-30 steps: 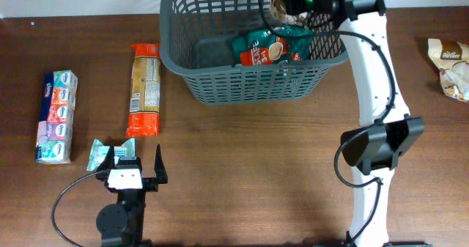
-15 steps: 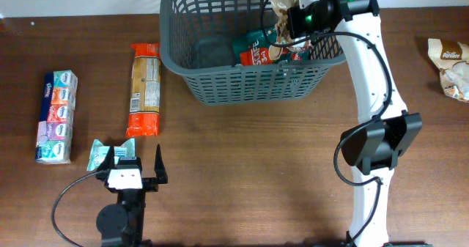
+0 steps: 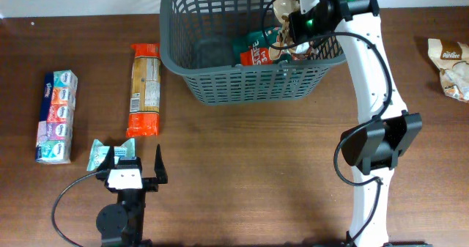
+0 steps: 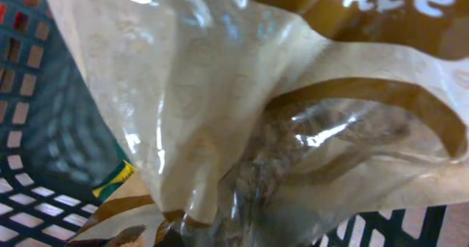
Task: Pack container
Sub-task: 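Lower the snack bag into the basket and open the right gripper, then move the right gripper back right toward the remaining snack bag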
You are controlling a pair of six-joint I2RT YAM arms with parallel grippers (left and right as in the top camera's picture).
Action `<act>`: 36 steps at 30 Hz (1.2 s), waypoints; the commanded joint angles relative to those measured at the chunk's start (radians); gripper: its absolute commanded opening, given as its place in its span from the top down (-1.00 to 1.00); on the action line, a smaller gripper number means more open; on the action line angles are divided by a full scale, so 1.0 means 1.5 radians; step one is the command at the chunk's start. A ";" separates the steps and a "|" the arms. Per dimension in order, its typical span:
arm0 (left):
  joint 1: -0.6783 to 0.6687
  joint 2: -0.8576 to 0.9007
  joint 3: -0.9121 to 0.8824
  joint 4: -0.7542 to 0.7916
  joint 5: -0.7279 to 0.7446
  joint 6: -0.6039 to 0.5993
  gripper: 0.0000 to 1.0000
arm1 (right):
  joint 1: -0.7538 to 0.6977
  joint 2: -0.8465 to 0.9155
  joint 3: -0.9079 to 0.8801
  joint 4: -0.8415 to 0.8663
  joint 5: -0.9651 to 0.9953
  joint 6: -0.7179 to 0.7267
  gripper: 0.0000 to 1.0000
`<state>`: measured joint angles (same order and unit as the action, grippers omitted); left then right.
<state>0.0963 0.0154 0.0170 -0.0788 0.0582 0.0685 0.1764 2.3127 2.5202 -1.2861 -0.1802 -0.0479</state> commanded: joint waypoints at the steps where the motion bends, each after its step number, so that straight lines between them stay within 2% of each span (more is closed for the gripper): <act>1: -0.003 -0.006 -0.006 0.002 -0.004 0.010 -0.98 | -0.001 -0.010 -0.002 -0.006 0.006 0.003 0.48; 4: -0.003 -0.006 -0.006 0.002 -0.004 0.010 -0.98 | -0.001 -0.010 -0.002 -0.008 0.006 0.003 -0.22; 7: -0.003 -0.006 -0.006 0.002 -0.004 0.010 -0.99 | -0.001 -0.010 -0.002 -0.007 0.006 0.003 -0.27; 8: -0.003 -0.006 -0.006 0.002 -0.004 0.010 -0.98 | -0.001 -0.010 -0.002 -0.005 0.006 0.003 -0.39; 9: -0.003 -0.006 -0.006 0.002 -0.004 0.010 -0.99 | -0.001 -0.010 -0.002 -0.003 0.006 0.003 -0.60; 12: -0.003 -0.006 -0.006 0.002 -0.004 0.010 -0.99 | -0.001 -0.010 -0.002 0.005 0.006 0.003 -0.96; 16: -0.003 -0.006 -0.006 0.002 -0.004 0.010 -0.99 | -0.001 -0.010 -0.001 0.038 0.007 0.003 -0.98; 21: -0.003 -0.006 -0.006 0.002 -0.004 0.010 -0.98 | -0.009 -0.019 0.022 0.131 0.042 0.003 -0.98; 31: -0.003 -0.006 -0.006 0.002 -0.004 0.010 -0.99 | -0.074 -0.019 0.273 0.148 0.095 0.003 -0.99; 36: -0.003 -0.006 -0.006 0.002 -0.004 0.010 -0.98 | -0.135 -0.022 0.394 0.115 0.190 0.003 -0.99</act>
<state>0.0963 0.0154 0.0170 -0.0788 0.0586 0.0685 0.0189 2.3085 3.0360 -1.0916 -0.0032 -0.0483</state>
